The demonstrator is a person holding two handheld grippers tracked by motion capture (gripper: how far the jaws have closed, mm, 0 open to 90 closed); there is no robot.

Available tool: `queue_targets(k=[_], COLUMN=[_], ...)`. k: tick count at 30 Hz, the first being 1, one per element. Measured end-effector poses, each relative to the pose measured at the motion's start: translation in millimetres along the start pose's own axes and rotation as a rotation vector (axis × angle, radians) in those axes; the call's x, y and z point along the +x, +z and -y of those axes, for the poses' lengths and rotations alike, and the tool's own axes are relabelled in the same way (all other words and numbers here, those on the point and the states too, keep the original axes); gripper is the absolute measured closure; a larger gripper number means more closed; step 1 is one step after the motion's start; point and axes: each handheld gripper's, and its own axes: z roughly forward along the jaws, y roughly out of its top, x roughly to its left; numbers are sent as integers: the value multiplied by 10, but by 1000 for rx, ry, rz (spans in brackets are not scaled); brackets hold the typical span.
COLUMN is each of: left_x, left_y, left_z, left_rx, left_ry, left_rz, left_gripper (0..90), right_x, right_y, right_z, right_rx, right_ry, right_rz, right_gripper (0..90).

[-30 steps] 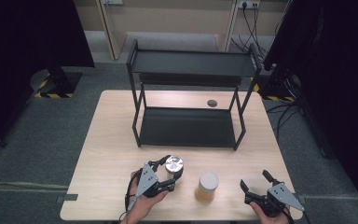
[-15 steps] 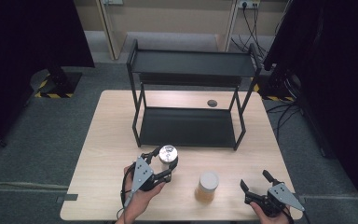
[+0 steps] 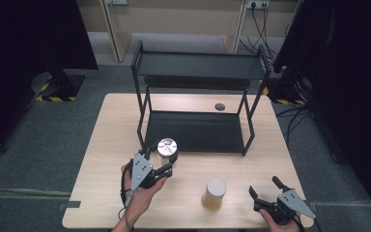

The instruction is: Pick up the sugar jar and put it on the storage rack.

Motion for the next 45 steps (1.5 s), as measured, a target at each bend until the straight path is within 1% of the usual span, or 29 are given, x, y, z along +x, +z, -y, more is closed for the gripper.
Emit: queue_targets(k=[1, 3, 9, 10, 18, 34, 45], left_x=[0, 14, 43, 52, 76, 139, 156], left_y=[0, 18, 54, 69, 124, 241, 323], left_z=[0, -42, -109, -136, -218, -377, -484], left_rx=[0, -6, -18, -22, -39, -62, -85], left_ry=[0, 8, 16, 19, 22, 39, 45], left_rz=[0, -17, -41, -51, -83, -125, -140], left_gripper=[346, 346, 346, 346, 346, 346, 346], right_x=[0, 0, -2, -1, -3, -7, -9], right_y=[0, 0, -1, 0, -1, -2, -2], right_z=[0, 0, 1, 1, 2, 4, 5], right_rx=[0, 0, 0, 0, -1, -2, -3], right_ry=[0, -1, 1, 1, 3, 6, 8], right_rz=[0, 0, 0, 0, 0, -1, -2], right_gripper=[44, 44, 44, 44, 44, 44, 44])
